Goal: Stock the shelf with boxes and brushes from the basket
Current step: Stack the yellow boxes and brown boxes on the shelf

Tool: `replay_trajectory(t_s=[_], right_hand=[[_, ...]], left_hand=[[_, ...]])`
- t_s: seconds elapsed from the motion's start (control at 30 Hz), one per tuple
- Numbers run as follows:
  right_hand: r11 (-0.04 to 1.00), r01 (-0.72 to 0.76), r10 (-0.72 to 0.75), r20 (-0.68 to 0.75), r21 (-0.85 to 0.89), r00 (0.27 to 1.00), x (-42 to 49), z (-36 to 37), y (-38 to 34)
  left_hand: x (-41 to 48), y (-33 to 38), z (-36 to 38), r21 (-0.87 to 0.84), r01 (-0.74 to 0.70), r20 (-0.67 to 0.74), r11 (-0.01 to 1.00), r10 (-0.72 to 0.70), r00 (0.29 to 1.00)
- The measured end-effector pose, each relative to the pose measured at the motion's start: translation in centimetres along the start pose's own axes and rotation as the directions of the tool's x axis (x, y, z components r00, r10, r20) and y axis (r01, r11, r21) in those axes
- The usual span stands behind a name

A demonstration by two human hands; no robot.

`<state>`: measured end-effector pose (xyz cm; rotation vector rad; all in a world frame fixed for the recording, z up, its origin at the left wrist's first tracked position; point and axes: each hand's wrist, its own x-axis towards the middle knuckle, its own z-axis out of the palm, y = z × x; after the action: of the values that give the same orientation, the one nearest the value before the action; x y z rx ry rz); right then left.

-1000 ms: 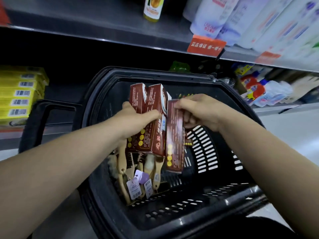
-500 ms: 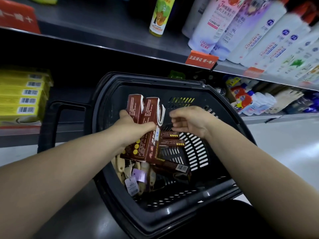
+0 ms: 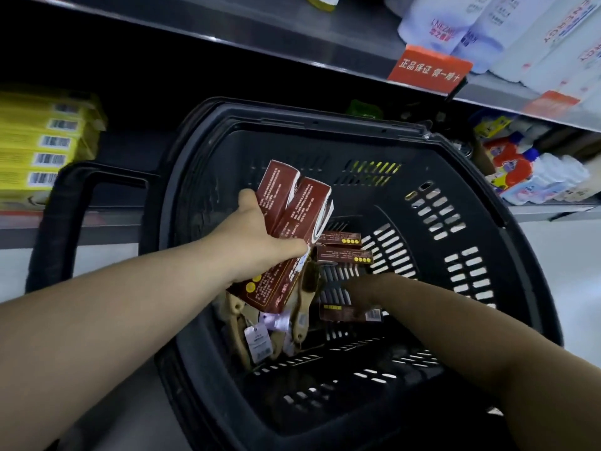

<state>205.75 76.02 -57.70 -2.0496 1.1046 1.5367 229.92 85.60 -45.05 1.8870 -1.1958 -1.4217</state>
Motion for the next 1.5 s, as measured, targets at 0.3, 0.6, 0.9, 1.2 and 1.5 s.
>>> replay_trajectory(t_s=[0.3, 0.6, 0.9, 1.2, 1.5], right_hand=[[0.981, 0.084, -0.098, -0.076, -0.176, 0.992, 4.7, 1.3, -1.5], [0.929, 0.237, -0.040, -0.559, 0.284, 0.828, -11.4, -7.3, 2.3], [0.927, 0.374, -0.011, -1.000, -0.021, -0.030, -19.3, -4.8, -4.0], [0.098, 0.960, 0.407, -0.891, 0.263, 0.203, -22.6, -6.9, -8.9], [-0.264, 0.803, 0.206, -0.782, 0.534, 0.588, -25.0, -12.5, -12.2]], left_hand=[[0.3, -0.3, 0.0, -0.006, 0.066, 0.040, 0.998, -0.065, 0.997], [0.5, 0.3, 0.0, -0.090, 0.122, -0.001, 0.988, -0.123, 0.992], [-0.9, 3.2, -1.6, -0.624, 0.067, 0.107, 0.778, 0.001, 0.994], [-5.3, 1.9, -5.1, -0.637, -0.010, 0.056, 0.770, 0.059, 0.997], [-9.0, 0.7, -12.0, -0.478, -0.115, -0.089, 0.871, 0.082, 0.993]])
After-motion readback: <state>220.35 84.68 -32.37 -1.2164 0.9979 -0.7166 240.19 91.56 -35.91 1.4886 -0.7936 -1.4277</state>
